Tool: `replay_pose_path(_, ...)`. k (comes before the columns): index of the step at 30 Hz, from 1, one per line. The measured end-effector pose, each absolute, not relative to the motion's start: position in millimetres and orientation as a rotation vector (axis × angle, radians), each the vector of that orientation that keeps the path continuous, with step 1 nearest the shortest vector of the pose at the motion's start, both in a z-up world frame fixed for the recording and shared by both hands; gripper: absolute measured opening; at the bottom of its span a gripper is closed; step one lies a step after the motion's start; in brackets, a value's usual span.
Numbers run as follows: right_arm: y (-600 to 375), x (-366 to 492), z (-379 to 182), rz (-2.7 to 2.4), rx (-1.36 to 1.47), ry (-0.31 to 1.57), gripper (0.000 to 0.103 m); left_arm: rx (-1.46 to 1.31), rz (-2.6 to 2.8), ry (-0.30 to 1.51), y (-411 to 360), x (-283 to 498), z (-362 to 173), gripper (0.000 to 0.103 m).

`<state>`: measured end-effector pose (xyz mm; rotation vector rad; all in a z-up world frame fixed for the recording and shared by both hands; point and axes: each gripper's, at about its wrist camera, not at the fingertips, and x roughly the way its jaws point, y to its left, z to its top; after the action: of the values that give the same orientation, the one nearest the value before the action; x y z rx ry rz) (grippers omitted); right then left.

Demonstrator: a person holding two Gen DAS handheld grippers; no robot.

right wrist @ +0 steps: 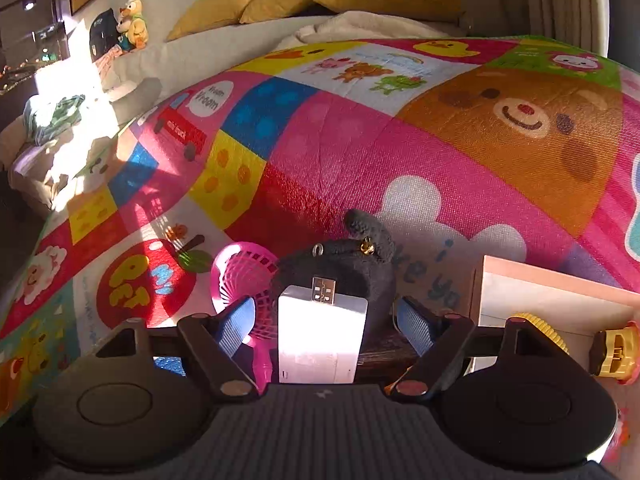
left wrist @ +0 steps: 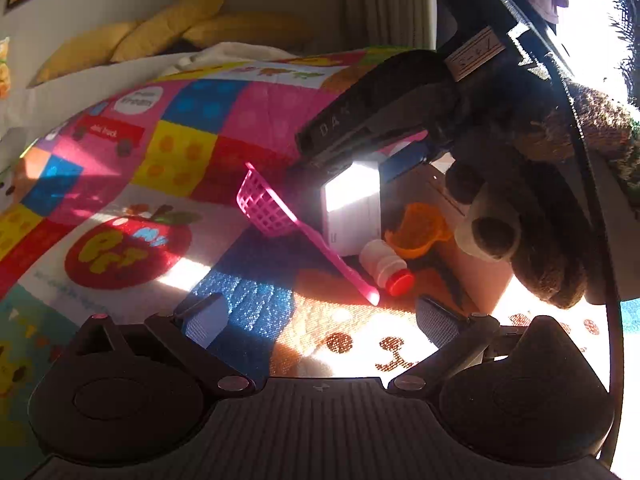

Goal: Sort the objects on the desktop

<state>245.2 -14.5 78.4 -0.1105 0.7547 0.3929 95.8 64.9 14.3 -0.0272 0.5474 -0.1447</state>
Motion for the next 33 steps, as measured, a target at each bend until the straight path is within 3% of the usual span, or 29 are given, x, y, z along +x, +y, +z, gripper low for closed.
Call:
replay_pose_path(1,-13.8,248.1,73.9,0.396,-0.118,0.783,0.052,-0.030,-0.145,0.547,65.4,95.4,14.4,0.102)
replay_pose_path(5,-27.3,233.0,83.2,0.403,-0.128,0.758,0.049,-0.026,-0.147,0.540,63.6,94.2,14.8,0.102)
replay_pose_path(10,-79.2,168.5,129.7,0.454,-0.092,0.622,0.049,0.038,-0.166,0.535,52.0,93.5,15.3,0.102)
replay_pose_path(14,-130.3,112.7,143.8,0.466,-0.049,0.626,0.049,0.065,-0.199,0.533,40.5,97.2,16.9,0.101)
replay_pose_path(18,-180.2,73.6,125.6,0.436,0.054,0.744,0.049,0.092,-0.219,0.543,24.6,103.5,20.4,0.081)
replay_pose_path(24,-235.8,56.8,75.7,0.304,0.250,0.872,0.050,0.140,-0.230,0.539,-0.1,116.7,23.2,0.080)
replay_pose_path(27,-249.3,47.1,68.1,0.258,0.286,0.796,0.055,0.170,-0.212,0.545,-9.8,127.8,22.3,0.073)
replay_pose_path(29,-254.6,39.3,65.0,0.223,0.289,0.729,0.068,0.186,-0.194,0.562,-12.8,136.6,19.1,0.068)
replay_pose_path(33,-263.4,35.3,52.9,0.203,0.338,0.705,0.070,0.172,-0.169,0.599,-10.1,148.2,11.9,0.063)
